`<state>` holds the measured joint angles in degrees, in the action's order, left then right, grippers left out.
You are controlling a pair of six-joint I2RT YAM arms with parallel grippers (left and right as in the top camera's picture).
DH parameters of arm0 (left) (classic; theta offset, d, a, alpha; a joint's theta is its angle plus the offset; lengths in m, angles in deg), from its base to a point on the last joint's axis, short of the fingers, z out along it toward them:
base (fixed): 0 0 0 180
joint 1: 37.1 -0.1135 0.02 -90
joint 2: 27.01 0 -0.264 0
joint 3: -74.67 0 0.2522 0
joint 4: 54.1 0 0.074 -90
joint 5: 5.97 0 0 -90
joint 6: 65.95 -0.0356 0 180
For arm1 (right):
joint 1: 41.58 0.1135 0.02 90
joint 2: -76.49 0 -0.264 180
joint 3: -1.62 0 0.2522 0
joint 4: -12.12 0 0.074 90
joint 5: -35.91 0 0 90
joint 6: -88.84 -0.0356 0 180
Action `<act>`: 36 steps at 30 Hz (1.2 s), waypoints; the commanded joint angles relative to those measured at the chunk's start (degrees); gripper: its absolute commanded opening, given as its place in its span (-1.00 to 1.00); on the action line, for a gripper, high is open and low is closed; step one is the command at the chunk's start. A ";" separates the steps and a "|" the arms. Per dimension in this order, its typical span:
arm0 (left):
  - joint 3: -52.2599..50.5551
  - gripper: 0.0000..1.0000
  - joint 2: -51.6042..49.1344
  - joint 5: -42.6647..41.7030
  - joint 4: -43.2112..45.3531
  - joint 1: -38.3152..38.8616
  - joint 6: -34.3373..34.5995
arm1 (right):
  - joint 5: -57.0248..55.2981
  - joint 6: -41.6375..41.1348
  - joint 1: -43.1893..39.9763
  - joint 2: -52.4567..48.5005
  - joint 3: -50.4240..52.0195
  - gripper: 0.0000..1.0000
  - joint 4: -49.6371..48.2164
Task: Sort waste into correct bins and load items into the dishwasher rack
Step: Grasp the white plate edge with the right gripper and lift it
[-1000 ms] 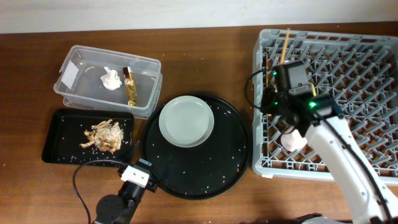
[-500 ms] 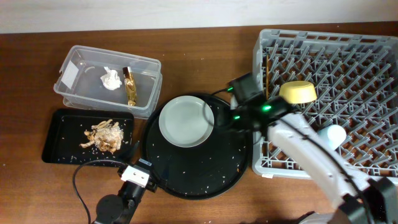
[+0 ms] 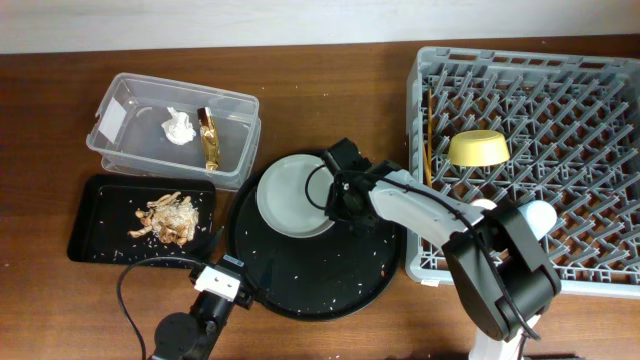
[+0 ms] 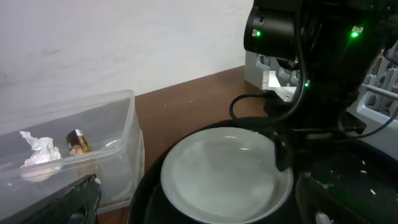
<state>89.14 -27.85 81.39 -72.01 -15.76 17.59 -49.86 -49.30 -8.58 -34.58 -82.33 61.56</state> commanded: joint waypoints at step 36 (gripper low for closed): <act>-0.17 0.99 0.50 -0.63 -0.20 -0.42 -0.74 | -79.73 53.18 -32.65 20.96 -1.38 -0.92 -8.20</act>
<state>89.14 -27.81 81.39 -72.01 -15.76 17.57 -124.42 -8.08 -40.97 -9.27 -83.27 56.66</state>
